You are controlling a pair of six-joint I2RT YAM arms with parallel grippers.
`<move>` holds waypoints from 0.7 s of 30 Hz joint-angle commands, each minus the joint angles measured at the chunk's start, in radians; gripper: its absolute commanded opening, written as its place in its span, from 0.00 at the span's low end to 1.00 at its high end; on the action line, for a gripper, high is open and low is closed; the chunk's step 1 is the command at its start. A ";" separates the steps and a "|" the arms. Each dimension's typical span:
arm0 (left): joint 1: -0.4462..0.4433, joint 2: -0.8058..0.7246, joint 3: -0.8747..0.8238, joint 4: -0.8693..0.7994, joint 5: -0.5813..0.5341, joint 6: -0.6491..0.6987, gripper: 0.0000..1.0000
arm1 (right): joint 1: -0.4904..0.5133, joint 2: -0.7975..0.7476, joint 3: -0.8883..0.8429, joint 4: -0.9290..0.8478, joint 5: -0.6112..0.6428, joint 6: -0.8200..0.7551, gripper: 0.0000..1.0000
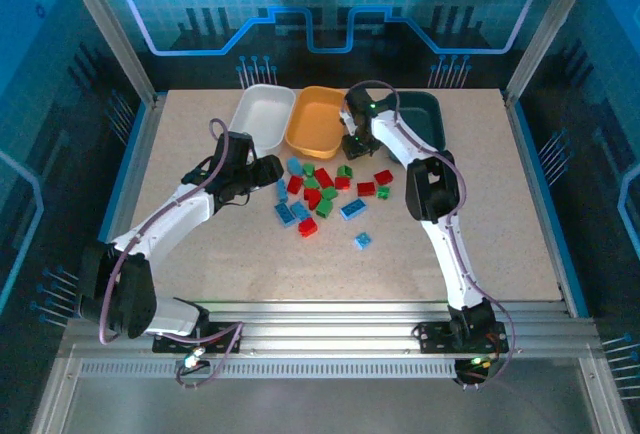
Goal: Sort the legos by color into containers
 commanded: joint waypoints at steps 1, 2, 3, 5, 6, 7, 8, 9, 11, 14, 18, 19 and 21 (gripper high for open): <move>0.009 0.006 0.011 -0.002 0.017 0.018 0.70 | -0.001 -0.007 -0.081 0.117 0.057 0.015 0.41; 0.009 0.005 0.010 -0.004 0.016 0.018 0.70 | -0.001 -0.018 -0.096 0.129 0.060 0.015 0.39; 0.009 0.003 0.010 -0.005 0.016 0.018 0.70 | -0.001 -0.024 -0.105 0.134 0.064 0.015 0.38; 0.009 -0.002 0.008 -0.005 0.017 0.018 0.70 | -0.001 -0.034 -0.118 0.140 0.064 0.018 0.38; 0.009 -0.002 0.006 -0.006 0.017 0.018 0.70 | 0.001 -0.039 -0.125 0.144 0.065 0.020 0.36; 0.009 -0.003 0.004 -0.006 0.017 0.018 0.70 | 0.001 -0.045 -0.134 0.151 0.066 0.022 0.36; 0.009 -0.004 0.002 -0.006 0.017 0.016 0.70 | 0.003 -0.055 -0.146 0.158 0.068 0.027 0.35; 0.009 -0.004 0.001 -0.005 0.017 0.016 0.70 | 0.003 -0.063 -0.158 0.168 0.074 0.035 0.34; 0.009 -0.003 0.000 -0.004 0.019 0.016 0.69 | 0.004 -0.088 -0.185 0.185 0.076 0.047 0.34; 0.009 0.001 0.007 -0.003 0.018 0.020 0.70 | 0.006 -0.132 -0.231 0.212 0.092 0.069 0.33; 0.009 0.022 0.031 -0.006 0.021 0.029 0.70 | 0.006 -0.187 -0.280 0.232 0.108 0.096 0.33; 0.009 0.027 0.036 -0.005 0.020 0.033 0.70 | 0.005 -0.202 -0.292 0.238 0.111 0.102 0.33; 0.009 0.041 0.053 -0.007 0.017 0.040 0.70 | 0.006 -0.234 -0.317 0.248 0.112 0.112 0.33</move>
